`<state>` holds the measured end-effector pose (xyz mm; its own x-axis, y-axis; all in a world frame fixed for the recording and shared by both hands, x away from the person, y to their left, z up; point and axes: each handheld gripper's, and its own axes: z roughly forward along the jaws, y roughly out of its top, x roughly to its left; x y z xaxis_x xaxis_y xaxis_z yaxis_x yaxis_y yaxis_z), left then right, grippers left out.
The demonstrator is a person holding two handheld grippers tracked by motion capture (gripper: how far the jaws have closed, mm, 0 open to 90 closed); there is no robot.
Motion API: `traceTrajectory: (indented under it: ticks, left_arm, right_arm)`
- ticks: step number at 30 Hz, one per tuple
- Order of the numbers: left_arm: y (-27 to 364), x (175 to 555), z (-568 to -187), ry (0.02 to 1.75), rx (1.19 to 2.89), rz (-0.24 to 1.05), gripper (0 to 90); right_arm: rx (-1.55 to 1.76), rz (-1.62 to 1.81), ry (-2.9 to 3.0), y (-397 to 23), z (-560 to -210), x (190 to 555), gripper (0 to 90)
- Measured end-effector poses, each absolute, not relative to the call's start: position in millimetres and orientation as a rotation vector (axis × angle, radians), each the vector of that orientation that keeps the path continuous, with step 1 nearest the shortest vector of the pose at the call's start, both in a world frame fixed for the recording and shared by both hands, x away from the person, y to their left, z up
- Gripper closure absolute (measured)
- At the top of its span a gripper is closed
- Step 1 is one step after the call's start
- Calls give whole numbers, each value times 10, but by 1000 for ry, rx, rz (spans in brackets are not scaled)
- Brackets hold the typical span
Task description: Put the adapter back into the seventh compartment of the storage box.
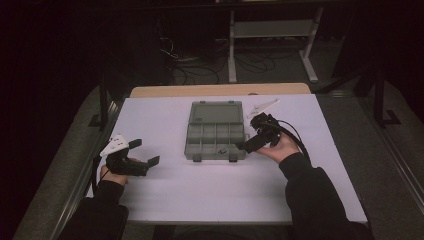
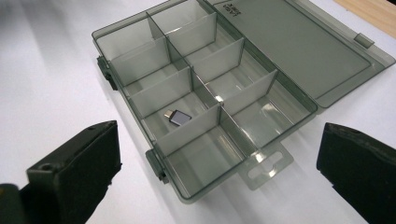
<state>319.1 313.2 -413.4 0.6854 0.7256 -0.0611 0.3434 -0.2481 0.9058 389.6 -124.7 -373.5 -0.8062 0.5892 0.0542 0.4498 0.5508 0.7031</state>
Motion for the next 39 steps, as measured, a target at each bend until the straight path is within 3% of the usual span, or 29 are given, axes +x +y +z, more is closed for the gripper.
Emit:
traceTrajectory:
  ticks: [39]
  left_arm:
    - [3135, 3191, -4136, 843, 1852, 457, 0]
  right_arm:
    - [968, 1192, 2503, -1784, -3868, 3545, 0]
